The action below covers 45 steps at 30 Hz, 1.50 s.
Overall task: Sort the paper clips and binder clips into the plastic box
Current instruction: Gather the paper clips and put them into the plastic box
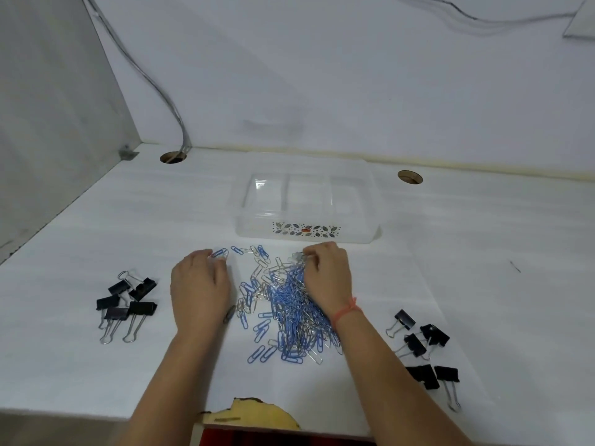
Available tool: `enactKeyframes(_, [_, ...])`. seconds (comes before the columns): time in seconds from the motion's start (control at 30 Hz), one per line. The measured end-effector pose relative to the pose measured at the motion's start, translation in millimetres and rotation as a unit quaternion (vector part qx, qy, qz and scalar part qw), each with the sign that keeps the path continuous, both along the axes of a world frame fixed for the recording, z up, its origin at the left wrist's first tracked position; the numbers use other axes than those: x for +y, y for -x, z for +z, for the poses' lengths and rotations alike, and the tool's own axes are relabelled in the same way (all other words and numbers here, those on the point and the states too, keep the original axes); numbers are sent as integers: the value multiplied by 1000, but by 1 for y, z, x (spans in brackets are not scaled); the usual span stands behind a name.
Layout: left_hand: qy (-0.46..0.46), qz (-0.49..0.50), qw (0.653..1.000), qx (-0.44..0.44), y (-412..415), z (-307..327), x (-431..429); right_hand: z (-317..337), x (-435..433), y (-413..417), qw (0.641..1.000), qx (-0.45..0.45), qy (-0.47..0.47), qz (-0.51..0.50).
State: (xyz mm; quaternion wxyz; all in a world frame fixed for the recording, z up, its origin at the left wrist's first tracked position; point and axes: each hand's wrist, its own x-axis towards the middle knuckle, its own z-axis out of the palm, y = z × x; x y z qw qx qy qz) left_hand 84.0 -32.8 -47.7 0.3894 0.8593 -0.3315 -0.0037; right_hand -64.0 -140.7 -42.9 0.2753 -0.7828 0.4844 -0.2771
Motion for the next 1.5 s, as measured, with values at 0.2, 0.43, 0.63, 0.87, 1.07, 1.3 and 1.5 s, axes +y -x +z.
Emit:
enactKeyframes(0.2, [39, -32, 998, 23, -5, 0, -11, 6, -8, -4, 984, -126, -113, 49])
enactKeyframes(0.43, [34, -197, 980, 26, -4, -3, -25, 2, -5, -26, 986, -38, -58, 153])
enactKeyframes(0.63, [57, -121, 991, 7, -10, -8, -22, -1, -13, -44, 989, 6, -19, 146])
enactKeyframes(0.87, [18, -158, 987, -1, -13, -13, -28, -2, -7, -48, 983, 27, 8, 180])
enactKeyframes(1.07, [36, -199, 979, 38, 5, -7, -7, 7, 6, -25, 970, 36, -36, 238])
enactKeyframes(1.3, [122, -220, 935, 249, 28, -1, 30, 46, 18, 27, 974, 0, -98, 203])
enactKeyframes(1.5, [-150, -259, 949, 104, 16, 28, 58, 62, 15, 74, 903, 341, -119, 233])
